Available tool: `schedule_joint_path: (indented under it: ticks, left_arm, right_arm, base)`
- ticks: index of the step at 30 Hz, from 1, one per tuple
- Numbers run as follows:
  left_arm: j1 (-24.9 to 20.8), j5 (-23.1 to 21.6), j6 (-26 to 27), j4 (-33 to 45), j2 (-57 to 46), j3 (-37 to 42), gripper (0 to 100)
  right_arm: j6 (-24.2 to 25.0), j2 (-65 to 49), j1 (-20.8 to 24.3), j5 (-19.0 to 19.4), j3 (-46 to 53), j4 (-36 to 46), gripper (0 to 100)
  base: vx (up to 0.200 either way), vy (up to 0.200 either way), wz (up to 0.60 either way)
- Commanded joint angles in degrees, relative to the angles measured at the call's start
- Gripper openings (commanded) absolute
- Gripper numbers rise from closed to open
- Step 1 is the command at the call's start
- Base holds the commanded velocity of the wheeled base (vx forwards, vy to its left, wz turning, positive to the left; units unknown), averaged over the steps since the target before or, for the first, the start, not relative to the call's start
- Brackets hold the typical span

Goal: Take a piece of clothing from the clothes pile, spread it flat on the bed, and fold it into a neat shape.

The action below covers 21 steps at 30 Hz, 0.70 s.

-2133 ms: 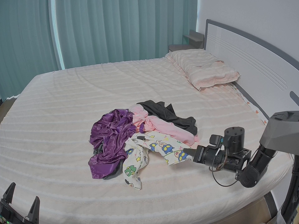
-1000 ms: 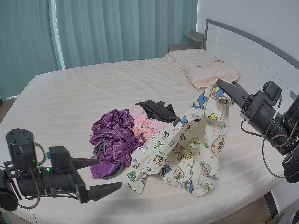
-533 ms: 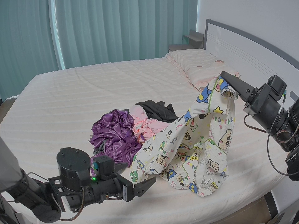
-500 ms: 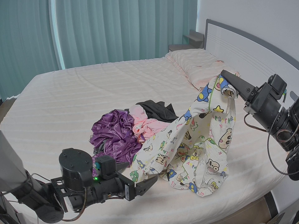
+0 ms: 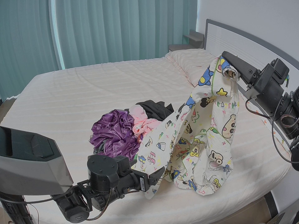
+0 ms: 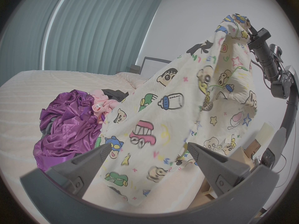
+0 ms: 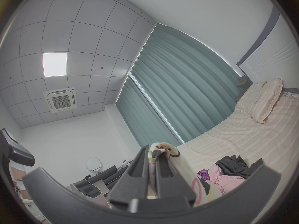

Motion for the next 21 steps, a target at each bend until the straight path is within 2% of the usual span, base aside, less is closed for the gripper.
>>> schedule_joint_path:
  ticks: [1,11,13,21]
  left_arm:
    - [-0.12,0.04,-0.49,-0.03,0.7,-1.28,100]
    - [-2.76,-0.49,-4.45,-0.03,0.43,-1.01,100]
    - [-4.52,-0.14,-5.33,-0.03,0.78,-1.72,100]
    - [-5.31,11.2,-7.43,-0.03,8.34,-9.89,100]
  right_arm:
    - [-0.06,-0.11,0.48,-0.05,-1.36,0.64,0]
    - [-0.06,0.59,0.48,-0.14,-1.01,0.9,0]
    - [0.03,0.77,0.48,-0.23,-0.92,0.9,0]
    - [0.03,0.33,0.75,-0.14,-1.27,0.9,0]
  base:
    - [0.0,0.0,0.0]
    - [0.0,0.0,0.0]
    - [0.0,0.0,0.0]
    - [0.0,0.0,0.0]
